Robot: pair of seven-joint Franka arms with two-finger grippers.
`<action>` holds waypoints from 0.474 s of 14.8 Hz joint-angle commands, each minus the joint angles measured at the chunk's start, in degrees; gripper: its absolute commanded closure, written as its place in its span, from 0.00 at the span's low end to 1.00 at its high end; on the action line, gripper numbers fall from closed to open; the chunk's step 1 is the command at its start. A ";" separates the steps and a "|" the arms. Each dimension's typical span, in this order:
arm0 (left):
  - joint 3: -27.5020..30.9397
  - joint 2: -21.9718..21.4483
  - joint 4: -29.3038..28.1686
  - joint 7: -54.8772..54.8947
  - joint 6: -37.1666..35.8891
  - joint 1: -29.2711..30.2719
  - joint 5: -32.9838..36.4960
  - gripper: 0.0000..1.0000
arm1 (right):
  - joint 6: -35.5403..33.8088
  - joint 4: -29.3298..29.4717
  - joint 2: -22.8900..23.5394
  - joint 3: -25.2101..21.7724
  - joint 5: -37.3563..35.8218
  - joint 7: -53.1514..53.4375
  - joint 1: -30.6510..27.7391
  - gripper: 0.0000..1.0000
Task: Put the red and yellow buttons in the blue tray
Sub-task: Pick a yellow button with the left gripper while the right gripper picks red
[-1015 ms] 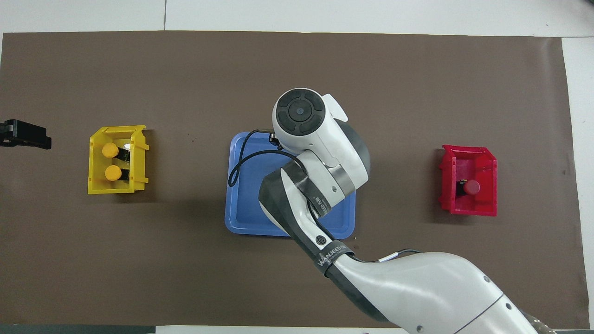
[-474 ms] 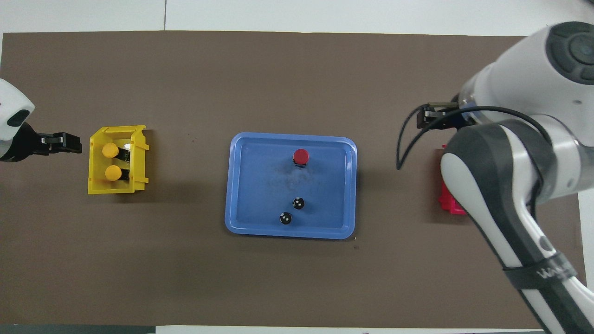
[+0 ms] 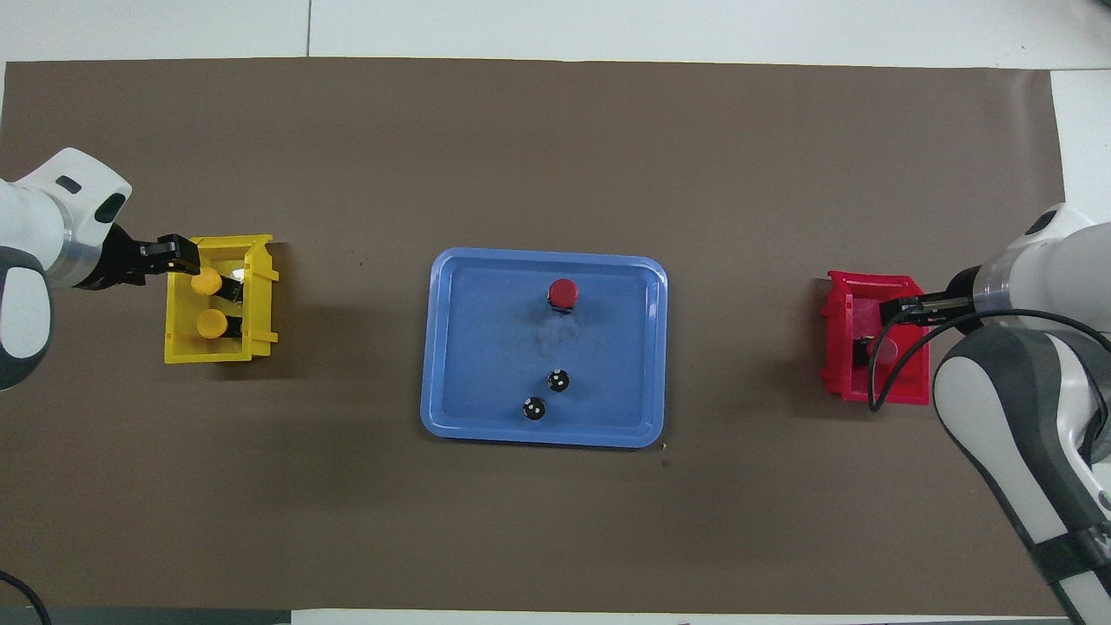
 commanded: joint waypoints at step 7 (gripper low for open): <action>0.38 1.98 -4.27 -1.57 6.20 -0.75 -0.63 0.30 | 8.02 -5.51 0.68 1.04 2.51 -0.67 -0.42 0.35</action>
